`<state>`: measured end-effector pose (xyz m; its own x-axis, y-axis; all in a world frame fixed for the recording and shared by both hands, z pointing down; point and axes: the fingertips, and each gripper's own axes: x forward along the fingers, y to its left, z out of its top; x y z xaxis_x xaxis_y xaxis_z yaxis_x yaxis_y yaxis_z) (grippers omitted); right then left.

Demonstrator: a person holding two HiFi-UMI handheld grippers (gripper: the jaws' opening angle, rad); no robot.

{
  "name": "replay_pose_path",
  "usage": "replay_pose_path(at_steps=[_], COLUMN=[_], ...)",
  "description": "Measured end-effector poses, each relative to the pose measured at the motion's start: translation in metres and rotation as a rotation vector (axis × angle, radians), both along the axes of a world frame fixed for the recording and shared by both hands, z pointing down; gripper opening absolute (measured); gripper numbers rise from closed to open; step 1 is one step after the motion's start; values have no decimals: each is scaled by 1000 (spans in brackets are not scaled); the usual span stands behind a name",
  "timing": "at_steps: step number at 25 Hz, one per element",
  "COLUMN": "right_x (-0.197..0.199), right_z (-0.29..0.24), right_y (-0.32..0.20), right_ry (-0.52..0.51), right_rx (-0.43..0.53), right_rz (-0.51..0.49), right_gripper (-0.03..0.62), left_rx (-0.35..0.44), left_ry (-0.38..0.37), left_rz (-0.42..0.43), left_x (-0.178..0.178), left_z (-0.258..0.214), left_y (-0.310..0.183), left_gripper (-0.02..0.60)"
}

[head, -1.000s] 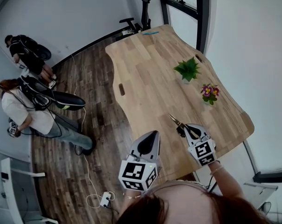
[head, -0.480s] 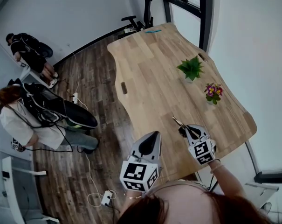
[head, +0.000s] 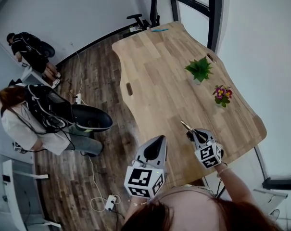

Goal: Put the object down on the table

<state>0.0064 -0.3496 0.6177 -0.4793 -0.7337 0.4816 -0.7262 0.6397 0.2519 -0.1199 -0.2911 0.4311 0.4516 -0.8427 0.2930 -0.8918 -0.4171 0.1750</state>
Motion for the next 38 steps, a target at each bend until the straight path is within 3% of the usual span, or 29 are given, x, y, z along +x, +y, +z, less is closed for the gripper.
replay_pose_path(at_steps=[18, 27, 38], right_x=[7, 5, -7], right_z=[44, 51, 56], right_y=[-13, -17, -12], right_ry=[125, 191, 186], right_rx=[-14, 26, -1], right_rz=[7, 5, -52], right_gripper=[2, 2, 3], left_rx=[-21, -31, -37], left_ry=[-2, 3, 2], left_rz=[15, 13, 16], left_x=[3, 1, 1], left_z=[8, 12, 14], left_y=[-4, -6, -4], left_gripper=[2, 2, 2])
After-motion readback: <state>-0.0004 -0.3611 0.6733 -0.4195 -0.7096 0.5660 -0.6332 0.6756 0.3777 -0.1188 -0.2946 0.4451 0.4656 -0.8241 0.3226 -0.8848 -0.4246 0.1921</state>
